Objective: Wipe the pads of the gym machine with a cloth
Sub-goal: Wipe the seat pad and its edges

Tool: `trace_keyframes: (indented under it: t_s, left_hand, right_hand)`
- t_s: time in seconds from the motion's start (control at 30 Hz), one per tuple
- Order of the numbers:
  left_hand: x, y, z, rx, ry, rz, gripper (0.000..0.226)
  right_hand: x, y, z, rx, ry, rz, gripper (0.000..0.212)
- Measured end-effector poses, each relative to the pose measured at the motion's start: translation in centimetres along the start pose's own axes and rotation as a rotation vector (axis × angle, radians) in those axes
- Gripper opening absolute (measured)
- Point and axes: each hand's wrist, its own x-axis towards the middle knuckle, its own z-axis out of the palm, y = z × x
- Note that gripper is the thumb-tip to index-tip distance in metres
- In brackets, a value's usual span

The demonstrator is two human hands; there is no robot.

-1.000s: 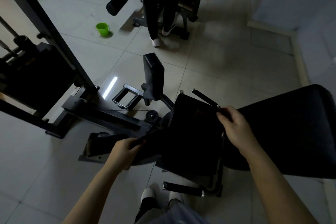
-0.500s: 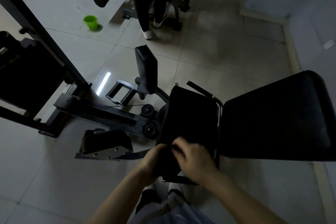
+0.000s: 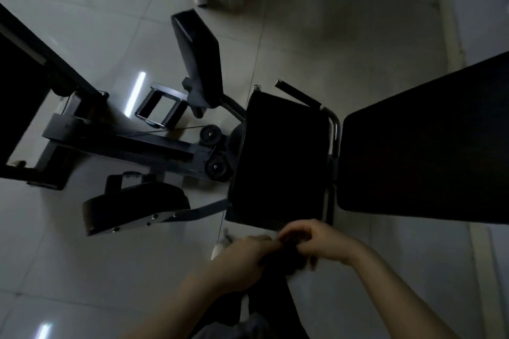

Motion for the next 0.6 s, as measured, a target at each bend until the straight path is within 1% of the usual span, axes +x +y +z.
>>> trace_keyframes:
  t_s: [0.03, 0.07, 0.1, 0.17, 0.2, 0.23, 0.27, 0.3, 0.33, 0.37, 0.4, 0.43, 0.5, 0.57, 0.6]
  left_hand:
    - [0.3, -1.0, 0.3, -0.03, 0.048, 0.002, 0.034]
    - [0.5, -2.0, 0.4, -0.11, 0.082, -0.03, 0.035]
    - [0.8, -3.2, 0.5, -0.258, 0.106, -0.092, 0.036]
    - [2.0, -5.5, 0.8, -0.616, 0.189, -0.252, 0.035]
    - [2.8, -6.4, 0.5, -0.727, 0.264, -0.316, 0.034]
    - [3.9, -7.7, 0.2, -0.801, 0.381, -0.375, 0.032]
    - [5.0, -9.2, -0.1, -0.84, 0.508, -0.433, 0.028]
    - [5.8, -10.3, -0.7, -0.852, 0.625, -0.493, 0.026]
    - [6.7, -12.1, -1.0, -0.84, 0.711, -0.55, 0.026]
    - [7.1, -13.0, -1.5, -0.813, 0.763, -0.58, 0.028]
    - [7.3, -14.1, -1.7, -0.789, 0.781, -0.588, 0.028]
    - [7.3, -15.1, -1.5, -0.773, 0.769, -0.598, 0.028]
    - [7.2, -16.4, -1.1, -0.772, 0.708, -0.587, 0.027]
    - [7.4, -16.8, -0.7, -0.846, 0.658, -0.583, 0.024]
    - [7.6, -16.8, -0.5, -0.92, 0.627, -0.589, 0.025]
  right_hand:
    - [0.3, 0.4, -0.5, -0.024, -0.008, 0.029, 0.038]
    - [0.8, 0.6, -1.0, -0.034, 0.019, 0.038, 0.031]
    - [1.7, 1.1, -1.5, -0.053, 0.095, 0.027, 0.029]
    - [4.9, 1.7, -2.0, -0.088, 0.364, -0.036, 0.033]
    - [6.9, 1.8, -1.9, -0.11, 0.523, -0.09, 0.035]
    - [9.4, 2.0, -1.5, -0.13, 0.672, -0.149, 0.036]
    - [11.8, 2.2, -0.7, -0.138, 0.78, -0.191, 0.038]
    - [13.9, 2.5, 0.2, -0.154, 0.839, -0.215, 0.042]
    - [16.6, 3.4, 1.3, -0.212, 0.86, -0.212, 0.046]
    - [18.3, 4.4, 2.5, -0.334, 0.862, -0.181, 0.049]
    - [20.0, 5.5, 3.9, -0.485, 0.847, -0.154, 0.053]
    - [21.3, 6.7, 5.2, -0.609, 0.825, -0.127, 0.057]
    - [22.6, 8.2, 6.7, -0.729, 0.835, -0.102, 0.063]
    - [23.3, 8.9, 6.8, -0.841, 0.871, -0.151, 0.068]
    - [23.5, 9.0, 6.6, -0.91, 0.856, -0.191, 0.069]
